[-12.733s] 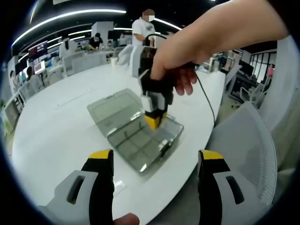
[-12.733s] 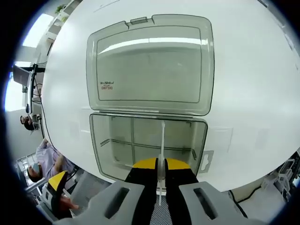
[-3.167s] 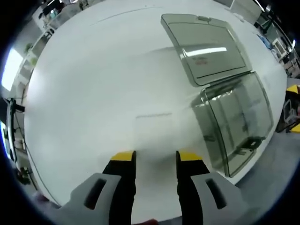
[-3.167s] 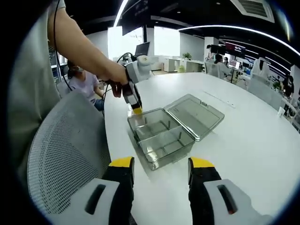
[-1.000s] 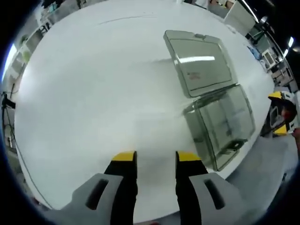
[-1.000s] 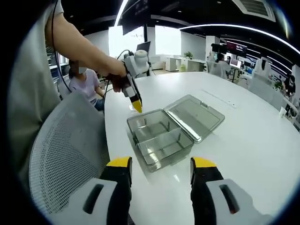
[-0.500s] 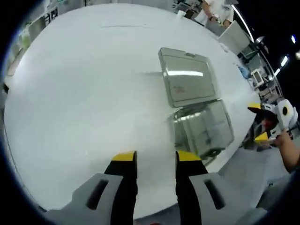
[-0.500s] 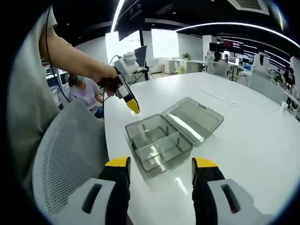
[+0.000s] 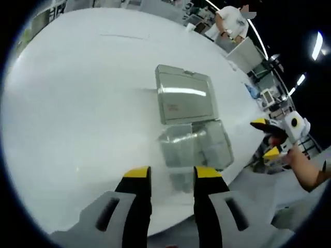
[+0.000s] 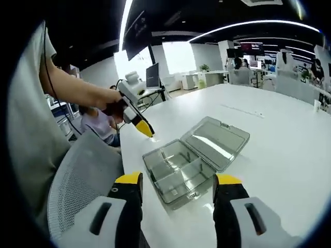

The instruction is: Insert the divider into the dual guide fixture by aligning both edges with the guide slots and pushing it downward to the bottom, including one-sided entry, uneven engagement, binding, and posture correction.

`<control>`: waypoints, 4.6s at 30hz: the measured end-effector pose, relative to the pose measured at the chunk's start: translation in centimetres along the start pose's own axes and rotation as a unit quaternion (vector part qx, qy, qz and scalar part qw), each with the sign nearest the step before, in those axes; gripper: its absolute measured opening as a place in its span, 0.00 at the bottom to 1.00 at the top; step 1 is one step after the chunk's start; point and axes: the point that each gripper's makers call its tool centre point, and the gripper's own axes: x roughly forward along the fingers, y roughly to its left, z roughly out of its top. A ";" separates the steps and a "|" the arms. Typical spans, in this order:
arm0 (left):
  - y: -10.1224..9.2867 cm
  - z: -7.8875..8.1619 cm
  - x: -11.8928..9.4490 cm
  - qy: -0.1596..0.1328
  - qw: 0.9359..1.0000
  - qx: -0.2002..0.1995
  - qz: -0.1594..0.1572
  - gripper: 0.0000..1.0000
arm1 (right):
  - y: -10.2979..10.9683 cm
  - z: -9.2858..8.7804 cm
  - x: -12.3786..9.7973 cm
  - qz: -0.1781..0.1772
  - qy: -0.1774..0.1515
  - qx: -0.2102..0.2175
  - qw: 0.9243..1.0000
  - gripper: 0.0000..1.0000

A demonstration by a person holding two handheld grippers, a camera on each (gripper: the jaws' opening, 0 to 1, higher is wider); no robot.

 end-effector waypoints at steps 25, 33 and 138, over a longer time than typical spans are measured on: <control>-7.4 1.3 -0.2 -0.030 0.992 0.005 -0.126 0.28 | 1.6 4.1 0.5 0.097 -0.084 0.108 0.986 0.51; -9.1 1.2 -0.3 -0.028 0.987 0.011 -0.156 0.28 | 2.1 5.0 0.6 0.127 -0.103 0.142 0.976 0.51; -19.3 1.5 -2.9 -0.035 0.938 0.065 -0.338 0.28 | 5.6 10.1 0.8 0.299 -0.170 0.263 0.902 0.33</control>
